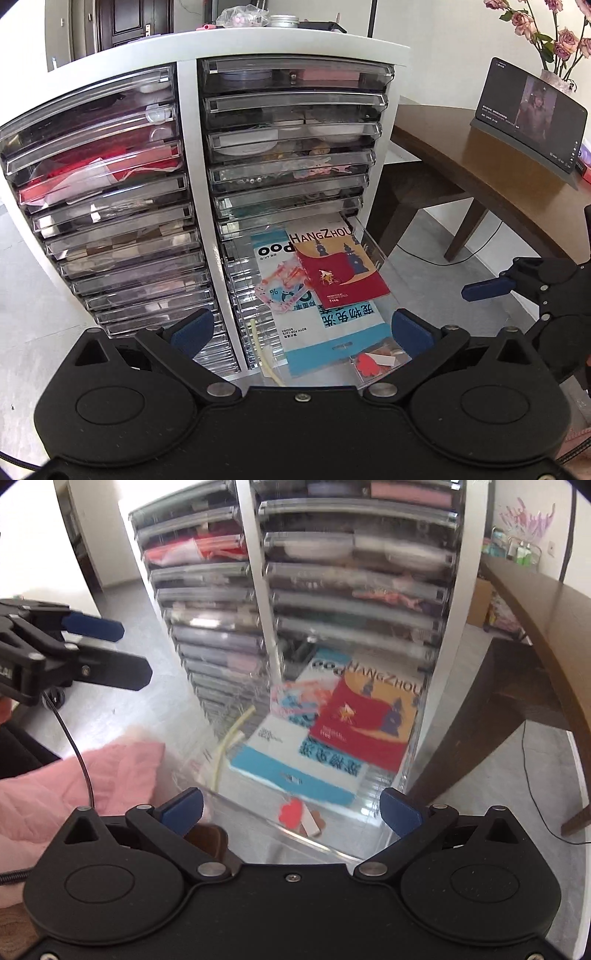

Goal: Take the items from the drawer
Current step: 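Move the left gripper back down into the open drawer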

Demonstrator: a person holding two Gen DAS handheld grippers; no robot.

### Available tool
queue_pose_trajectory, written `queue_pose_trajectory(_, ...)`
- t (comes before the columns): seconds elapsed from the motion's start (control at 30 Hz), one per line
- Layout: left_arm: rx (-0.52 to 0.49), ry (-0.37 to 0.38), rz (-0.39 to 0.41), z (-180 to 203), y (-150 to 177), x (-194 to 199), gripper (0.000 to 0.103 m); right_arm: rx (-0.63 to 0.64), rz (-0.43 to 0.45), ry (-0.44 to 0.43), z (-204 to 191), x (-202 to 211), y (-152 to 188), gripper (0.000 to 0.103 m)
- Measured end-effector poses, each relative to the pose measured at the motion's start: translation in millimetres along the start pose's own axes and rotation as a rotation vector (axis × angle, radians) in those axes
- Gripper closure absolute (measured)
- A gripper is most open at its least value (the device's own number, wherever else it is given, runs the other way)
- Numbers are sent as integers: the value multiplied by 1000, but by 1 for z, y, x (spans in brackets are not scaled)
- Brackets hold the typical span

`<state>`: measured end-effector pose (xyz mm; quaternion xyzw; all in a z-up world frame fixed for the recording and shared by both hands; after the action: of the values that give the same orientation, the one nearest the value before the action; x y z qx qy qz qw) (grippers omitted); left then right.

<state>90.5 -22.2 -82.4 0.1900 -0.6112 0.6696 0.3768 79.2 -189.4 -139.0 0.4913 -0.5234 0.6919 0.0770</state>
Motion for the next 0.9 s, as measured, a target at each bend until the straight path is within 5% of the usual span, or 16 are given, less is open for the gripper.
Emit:
queue_pose_trajectory(0.63,-10,3,-7,15,7,-4,0,37,-27,17,-5,-8,9,0)
queue_pose_trajectory(0.9,-28,-20,-33,11,-5,-36,0,57,-43,16,-9,-12,11,0)
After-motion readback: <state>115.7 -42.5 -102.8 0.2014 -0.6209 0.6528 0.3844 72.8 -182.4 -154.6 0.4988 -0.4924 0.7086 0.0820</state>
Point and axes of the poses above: each gripper's, at about its wrist camera, not at the fingertips, and x roughly against the way its jaws point, z to its right, y to its underside, the point moved 6 cm from there along -x, roughly the way its jaws point, and after that the axes turned 9 degrees about x, right-handed, at the moved point
